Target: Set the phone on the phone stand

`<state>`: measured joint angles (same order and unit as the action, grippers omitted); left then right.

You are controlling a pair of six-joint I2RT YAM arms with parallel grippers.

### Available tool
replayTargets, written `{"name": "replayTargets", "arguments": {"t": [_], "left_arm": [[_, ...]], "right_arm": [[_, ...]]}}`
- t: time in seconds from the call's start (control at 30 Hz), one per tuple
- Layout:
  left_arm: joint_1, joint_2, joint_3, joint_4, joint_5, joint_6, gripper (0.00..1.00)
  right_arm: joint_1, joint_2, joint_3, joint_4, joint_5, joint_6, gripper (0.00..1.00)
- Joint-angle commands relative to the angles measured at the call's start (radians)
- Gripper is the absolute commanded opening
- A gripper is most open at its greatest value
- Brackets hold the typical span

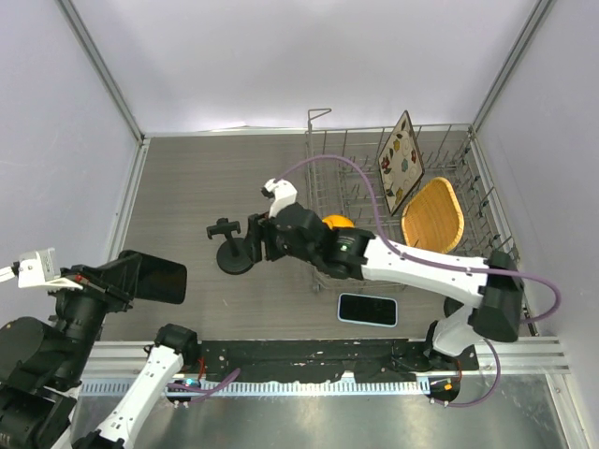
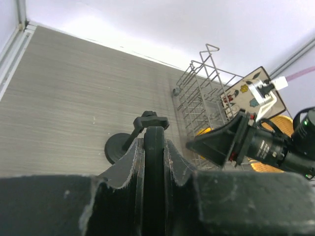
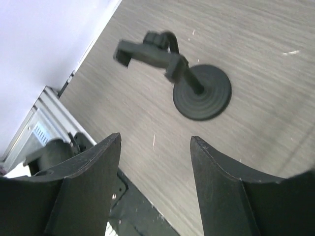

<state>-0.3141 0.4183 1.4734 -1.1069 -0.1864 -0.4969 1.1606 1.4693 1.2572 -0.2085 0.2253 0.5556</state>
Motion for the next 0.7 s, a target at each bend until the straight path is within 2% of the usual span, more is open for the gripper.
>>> {"name": "replayTargets", "arguments": {"t": [0.0, 0.33, 0.67], "left_arm": [[-0.003, -0.019, -0.018, 0.012, -0.068, -0.003, 0.00], [-0.017, -0.038, -0.130, 0.051, -0.013, 0.018, 0.00], [-0.017, -0.035, -0.182, 0.065, 0.024, 0.020, 0.00]], "right_arm": [[-0.010, 0.130, 0.177, -0.051, 0.068, -0.048, 0.63], [-0.010, 0.313, 0.350, -0.092, 0.155, -0.123, 0.63], [-0.007, 0.372, 0.400, -0.103, 0.204, -0.149, 0.54]]}}
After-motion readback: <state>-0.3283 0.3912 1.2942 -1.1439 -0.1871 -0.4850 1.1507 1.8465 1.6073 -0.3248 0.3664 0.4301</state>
